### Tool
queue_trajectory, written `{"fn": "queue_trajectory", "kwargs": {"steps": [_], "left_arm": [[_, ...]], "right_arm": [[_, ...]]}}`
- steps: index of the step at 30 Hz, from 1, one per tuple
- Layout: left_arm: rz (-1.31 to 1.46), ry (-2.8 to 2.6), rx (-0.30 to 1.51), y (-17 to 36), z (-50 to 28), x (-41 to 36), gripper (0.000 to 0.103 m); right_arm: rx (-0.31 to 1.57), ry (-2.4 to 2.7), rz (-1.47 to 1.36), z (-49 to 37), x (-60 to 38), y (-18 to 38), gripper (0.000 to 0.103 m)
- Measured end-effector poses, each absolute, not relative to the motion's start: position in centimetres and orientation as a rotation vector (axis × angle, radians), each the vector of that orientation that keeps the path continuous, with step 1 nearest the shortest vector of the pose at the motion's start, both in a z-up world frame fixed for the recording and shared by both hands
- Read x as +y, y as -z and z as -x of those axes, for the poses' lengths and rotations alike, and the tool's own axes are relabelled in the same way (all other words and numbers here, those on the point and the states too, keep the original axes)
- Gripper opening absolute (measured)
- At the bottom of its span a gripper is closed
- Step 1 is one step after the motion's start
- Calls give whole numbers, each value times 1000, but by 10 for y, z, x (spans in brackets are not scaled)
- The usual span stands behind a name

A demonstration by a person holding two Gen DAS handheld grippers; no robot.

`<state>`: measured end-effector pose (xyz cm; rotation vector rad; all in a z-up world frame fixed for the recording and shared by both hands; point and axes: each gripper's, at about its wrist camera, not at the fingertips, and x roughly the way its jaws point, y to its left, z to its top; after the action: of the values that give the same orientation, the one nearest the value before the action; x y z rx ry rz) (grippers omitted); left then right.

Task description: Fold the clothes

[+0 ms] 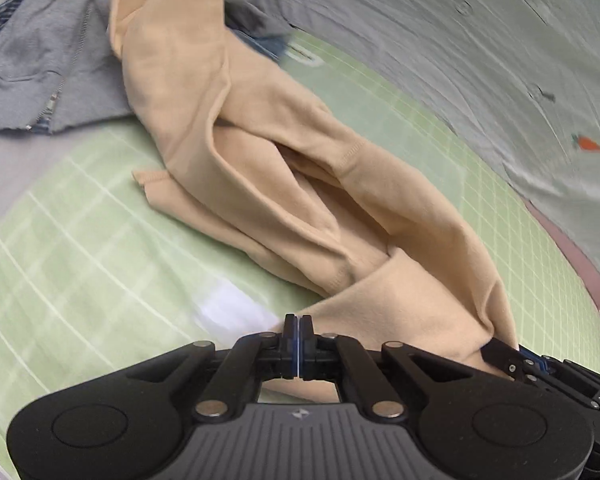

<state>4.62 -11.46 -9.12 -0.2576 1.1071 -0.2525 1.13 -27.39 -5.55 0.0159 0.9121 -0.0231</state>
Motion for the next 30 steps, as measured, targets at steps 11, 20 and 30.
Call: {"fn": "queue_trajectory", "kwargs": {"steps": [11,20,30], "left_arm": [[172,327,1166,107,97,-266,4],[121,201,1123,85,114,-272,63],[201,209,1128,86,70,-265,70]], "right_arm": [[987,323,-91,176,-470,66,15],[912,342,-104,202,-498,47,76],[848,250,41,146,-472,38,100]]}}
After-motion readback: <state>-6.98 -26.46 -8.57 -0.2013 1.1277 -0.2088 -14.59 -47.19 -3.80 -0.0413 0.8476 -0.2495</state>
